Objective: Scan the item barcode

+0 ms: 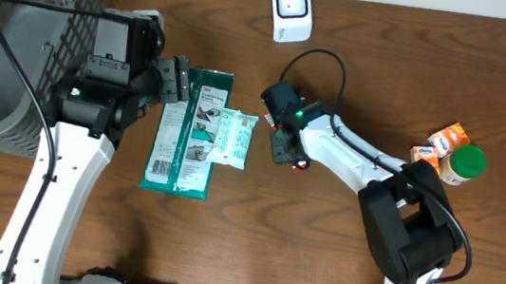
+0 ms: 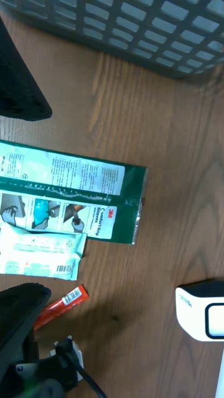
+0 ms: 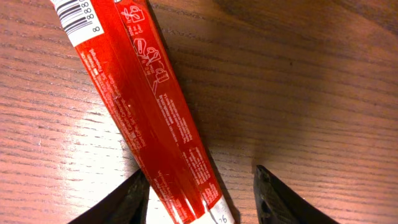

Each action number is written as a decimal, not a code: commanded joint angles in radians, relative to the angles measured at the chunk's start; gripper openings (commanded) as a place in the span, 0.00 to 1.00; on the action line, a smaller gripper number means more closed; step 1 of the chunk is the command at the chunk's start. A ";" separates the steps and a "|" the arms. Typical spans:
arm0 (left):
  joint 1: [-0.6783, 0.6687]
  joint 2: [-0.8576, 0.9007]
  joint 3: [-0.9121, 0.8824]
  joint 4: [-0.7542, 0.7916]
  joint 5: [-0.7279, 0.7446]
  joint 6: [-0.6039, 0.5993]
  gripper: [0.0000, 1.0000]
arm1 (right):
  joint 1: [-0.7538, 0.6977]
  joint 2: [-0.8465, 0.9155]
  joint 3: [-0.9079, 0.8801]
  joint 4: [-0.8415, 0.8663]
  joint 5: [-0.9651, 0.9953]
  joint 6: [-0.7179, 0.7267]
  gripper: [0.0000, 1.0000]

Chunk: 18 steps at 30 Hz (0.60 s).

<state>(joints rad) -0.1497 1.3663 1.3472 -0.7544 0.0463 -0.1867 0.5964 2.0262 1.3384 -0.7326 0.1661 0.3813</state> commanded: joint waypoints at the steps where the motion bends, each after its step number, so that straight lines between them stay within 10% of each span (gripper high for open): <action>1: 0.000 0.001 -0.001 -0.001 -0.005 -0.006 0.84 | -0.017 -0.014 -0.010 -0.009 -0.048 -0.057 0.53; 13: 0.000 0.001 -0.001 -0.001 -0.005 -0.006 0.84 | -0.145 -0.159 -0.008 -0.081 -0.322 -0.178 0.61; 18: 0.000 0.001 -0.001 -0.001 -0.005 -0.006 0.84 | -0.193 -0.187 -0.009 -0.201 -0.322 -0.257 0.99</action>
<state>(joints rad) -0.1497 1.3663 1.3472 -0.7544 0.0467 -0.1867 0.4229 1.8526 1.3331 -0.8951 -0.1249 0.2043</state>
